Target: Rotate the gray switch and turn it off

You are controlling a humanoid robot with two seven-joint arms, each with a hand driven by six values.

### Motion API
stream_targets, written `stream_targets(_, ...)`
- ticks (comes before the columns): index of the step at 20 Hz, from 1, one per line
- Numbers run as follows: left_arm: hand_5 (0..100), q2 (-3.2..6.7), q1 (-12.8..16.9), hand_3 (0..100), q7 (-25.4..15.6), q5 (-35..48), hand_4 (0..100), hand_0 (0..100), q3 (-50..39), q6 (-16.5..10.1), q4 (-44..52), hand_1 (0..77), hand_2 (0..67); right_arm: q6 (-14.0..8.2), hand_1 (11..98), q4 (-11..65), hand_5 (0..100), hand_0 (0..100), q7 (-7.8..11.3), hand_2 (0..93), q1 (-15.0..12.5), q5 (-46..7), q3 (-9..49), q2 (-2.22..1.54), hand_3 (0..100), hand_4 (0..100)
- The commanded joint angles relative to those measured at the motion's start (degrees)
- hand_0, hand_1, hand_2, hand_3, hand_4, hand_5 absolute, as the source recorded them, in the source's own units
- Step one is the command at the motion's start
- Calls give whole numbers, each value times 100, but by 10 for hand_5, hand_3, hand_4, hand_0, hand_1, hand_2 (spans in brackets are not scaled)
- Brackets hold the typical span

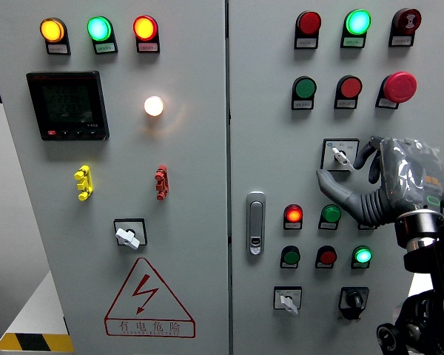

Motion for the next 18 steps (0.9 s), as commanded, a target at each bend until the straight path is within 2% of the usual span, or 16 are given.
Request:
stream_targets(1,117,-6,0,183,1,-1,95,0,0,0,0,0,133,2,366,-34,951,0,-1,677,24,0,-35,6,915,1000)
stream_targets(2,117,-6,0,183,1,-1,95,0,0,0,0,0,133,2,366,-43,951,0,-1,679,33,0,-53,-2,916,1000)
stream_targets(4,117,-6,0,183,1,-1,95,0,0,0,0,0,132,2,364,-78,952,0,-53,683,59,0,-62,6,921,1000)
stream_targets(5,117,-6,0,183,1,-1,95,0,0,0,0,0,132,2,364,-87,952,0,-62,683,68,0,-70,-2,923,1000)
stream_targets(12,118,3,0,183,1,-1,96,0,0,0,0,0,132,2,356,-113,958,0,-80,696,77,0,-106,6,930,1000)
stream_targets(18,118,-6,0,183,1,-1,95,0,0,0,0,0,132,-7,357,-140,964,0,-115,708,85,0,-114,-2,944,1000)
